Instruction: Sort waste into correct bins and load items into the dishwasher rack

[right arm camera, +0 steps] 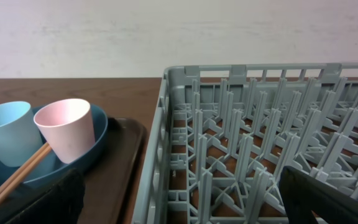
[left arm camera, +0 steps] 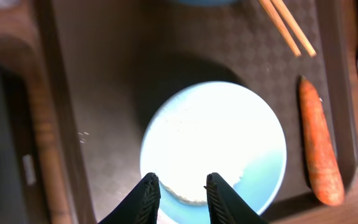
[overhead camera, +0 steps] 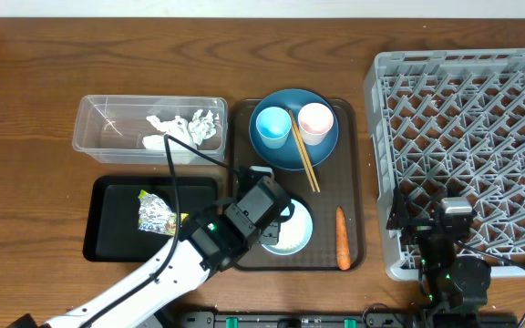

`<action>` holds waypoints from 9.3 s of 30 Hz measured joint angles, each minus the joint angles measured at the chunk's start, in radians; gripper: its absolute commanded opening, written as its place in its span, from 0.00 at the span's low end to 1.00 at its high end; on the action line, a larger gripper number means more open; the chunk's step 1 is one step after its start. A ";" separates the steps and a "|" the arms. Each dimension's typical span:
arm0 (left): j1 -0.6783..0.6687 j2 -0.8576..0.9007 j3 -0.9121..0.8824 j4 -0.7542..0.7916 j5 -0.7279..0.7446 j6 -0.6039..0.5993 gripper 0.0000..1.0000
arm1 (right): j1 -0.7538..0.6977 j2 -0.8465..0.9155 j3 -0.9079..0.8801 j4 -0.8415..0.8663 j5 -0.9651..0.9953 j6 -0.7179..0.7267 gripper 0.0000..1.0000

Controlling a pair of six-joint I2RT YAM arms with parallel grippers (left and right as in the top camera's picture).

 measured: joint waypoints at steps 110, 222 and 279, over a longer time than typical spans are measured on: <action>-0.153 0.343 0.080 0.087 -0.053 -0.120 0.41 | 0.000 0.000 0.000 0.000 0.000 0.000 0.99; -0.153 0.366 0.080 0.089 -0.145 -0.134 0.06 | 0.000 0.000 0.000 0.000 0.000 0.000 0.99; 0.005 0.048 0.087 -0.051 -0.052 -0.011 0.54 | 0.000 0.000 0.000 0.000 0.000 0.000 0.99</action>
